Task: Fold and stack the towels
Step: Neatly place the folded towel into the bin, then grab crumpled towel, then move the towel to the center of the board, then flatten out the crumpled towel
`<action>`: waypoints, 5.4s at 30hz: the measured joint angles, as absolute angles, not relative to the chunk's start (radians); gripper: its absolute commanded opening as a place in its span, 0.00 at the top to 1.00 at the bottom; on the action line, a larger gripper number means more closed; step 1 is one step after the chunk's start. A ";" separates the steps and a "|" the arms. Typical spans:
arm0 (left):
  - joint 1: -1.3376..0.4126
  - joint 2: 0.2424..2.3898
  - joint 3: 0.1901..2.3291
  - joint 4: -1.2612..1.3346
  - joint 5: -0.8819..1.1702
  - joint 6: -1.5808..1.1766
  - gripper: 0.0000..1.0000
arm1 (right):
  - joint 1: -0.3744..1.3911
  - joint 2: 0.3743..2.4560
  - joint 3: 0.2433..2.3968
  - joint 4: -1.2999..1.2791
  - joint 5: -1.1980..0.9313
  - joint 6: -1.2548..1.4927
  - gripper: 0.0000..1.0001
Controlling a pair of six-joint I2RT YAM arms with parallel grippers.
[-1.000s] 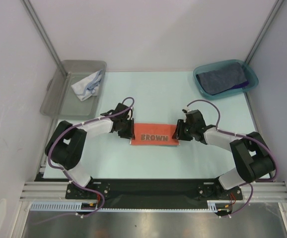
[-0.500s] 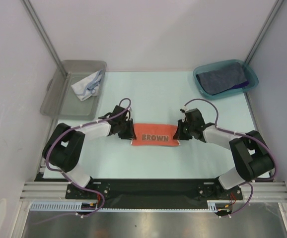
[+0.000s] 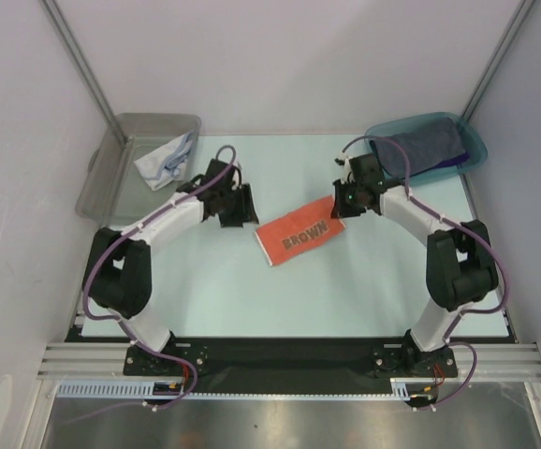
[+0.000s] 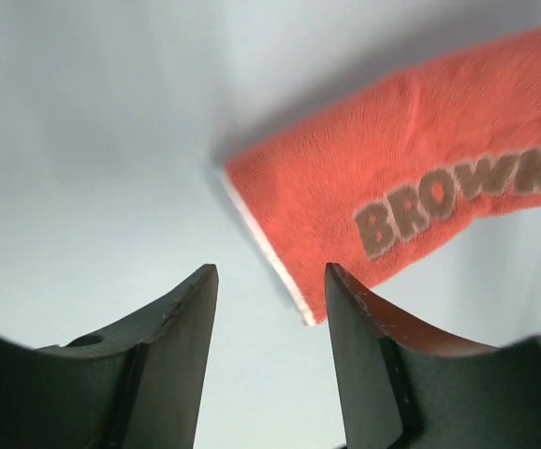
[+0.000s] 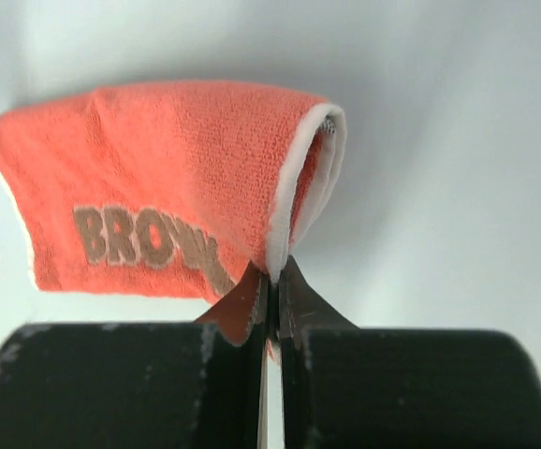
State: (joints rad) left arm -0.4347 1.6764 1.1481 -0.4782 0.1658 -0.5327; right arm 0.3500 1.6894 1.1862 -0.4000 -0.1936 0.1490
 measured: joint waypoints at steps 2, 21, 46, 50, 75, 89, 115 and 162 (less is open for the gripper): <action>-0.396 1.676 1.241 -0.513 0.136 -0.508 0.42 | 0.321 1.745 1.273 -0.445 -0.198 0.112 1.00; -0.315 1.655 1.253 -0.598 0.163 -0.373 0.42 | 0.078 2.106 1.984 -0.757 -0.100 -0.183 1.00; -0.217 1.657 1.253 -0.559 0.376 -0.348 0.41 | -0.175 2.409 2.381 -0.699 -0.059 -0.337 1.00; -0.196 1.657 1.253 -0.533 0.408 -0.356 0.41 | -0.217 2.416 2.381 -0.633 -0.059 -0.333 1.00; -0.173 1.655 1.328 -0.569 0.270 -0.337 0.09 | -0.258 2.518 2.361 -0.373 0.028 -0.258 0.00; -0.013 1.799 1.732 -0.601 -0.160 -0.258 0.13 | 0.098 1.938 1.938 -0.388 0.084 -0.033 0.00; 0.165 2.432 2.263 -0.761 0.017 -0.207 1.00 | 0.338 1.750 1.473 -0.292 -0.170 0.149 0.04; -0.492 1.183 0.835 -0.401 -0.048 -0.521 0.38 | 0.463 1.953 1.426 -0.181 -0.288 0.256 0.45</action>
State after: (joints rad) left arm -0.4923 1.1831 0.8352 -0.4011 -0.0483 -0.5209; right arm 0.4625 1.9533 1.4261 -0.1810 -0.2882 0.2562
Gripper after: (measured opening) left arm 0.614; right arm 0.554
